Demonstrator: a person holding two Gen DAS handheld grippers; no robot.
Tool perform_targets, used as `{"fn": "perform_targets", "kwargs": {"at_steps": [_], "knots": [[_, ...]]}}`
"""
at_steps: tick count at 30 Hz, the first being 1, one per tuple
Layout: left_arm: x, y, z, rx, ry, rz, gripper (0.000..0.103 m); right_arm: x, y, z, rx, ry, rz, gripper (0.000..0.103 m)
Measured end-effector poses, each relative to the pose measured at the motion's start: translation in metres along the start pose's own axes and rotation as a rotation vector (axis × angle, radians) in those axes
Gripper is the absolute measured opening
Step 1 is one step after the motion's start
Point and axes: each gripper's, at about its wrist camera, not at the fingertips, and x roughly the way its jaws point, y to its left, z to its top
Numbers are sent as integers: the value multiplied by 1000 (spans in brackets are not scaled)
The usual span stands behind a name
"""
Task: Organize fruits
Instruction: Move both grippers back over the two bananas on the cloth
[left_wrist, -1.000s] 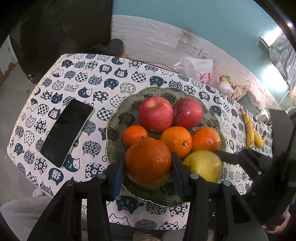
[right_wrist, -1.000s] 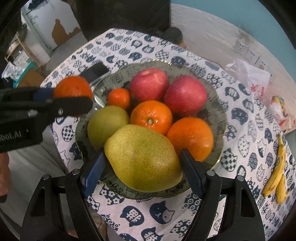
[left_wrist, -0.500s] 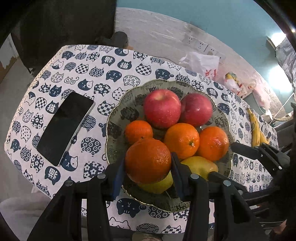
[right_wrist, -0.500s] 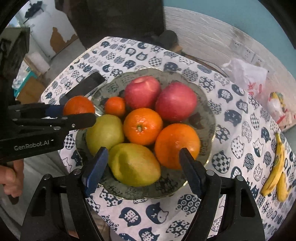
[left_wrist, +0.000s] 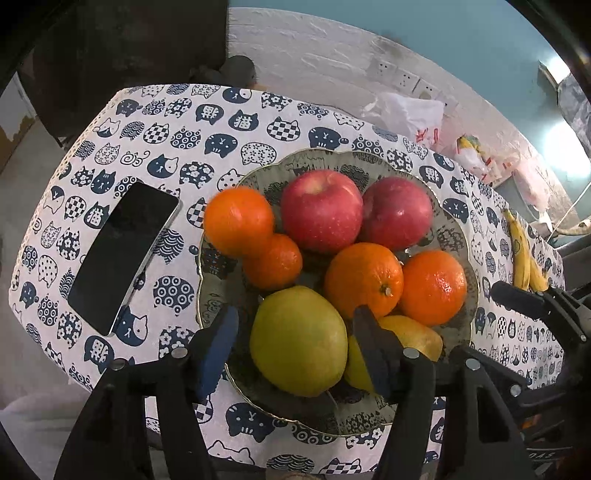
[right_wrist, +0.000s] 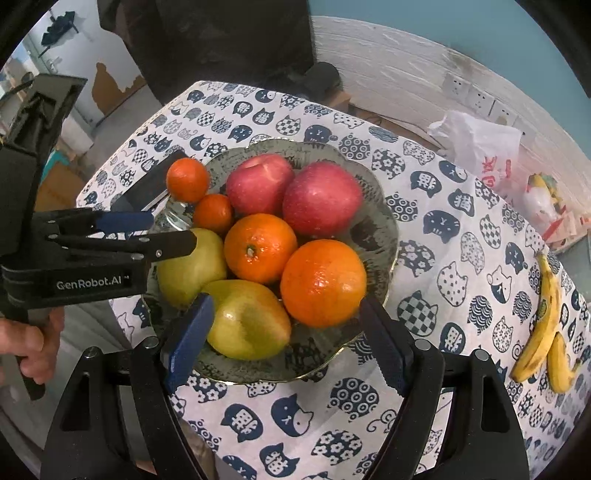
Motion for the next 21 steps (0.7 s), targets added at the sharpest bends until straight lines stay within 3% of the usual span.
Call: {"fn": "perform_targets", "kwargs": {"at_steps": [9, 21], "knots": [[0, -8, -1, 15, 8, 4, 67, -9, -8, -2, 12, -19, -11, 81], [-12, -42, -2, 82, -7, 13, 77, -30, -37, -11, 54, -54, -73, 84]]}}
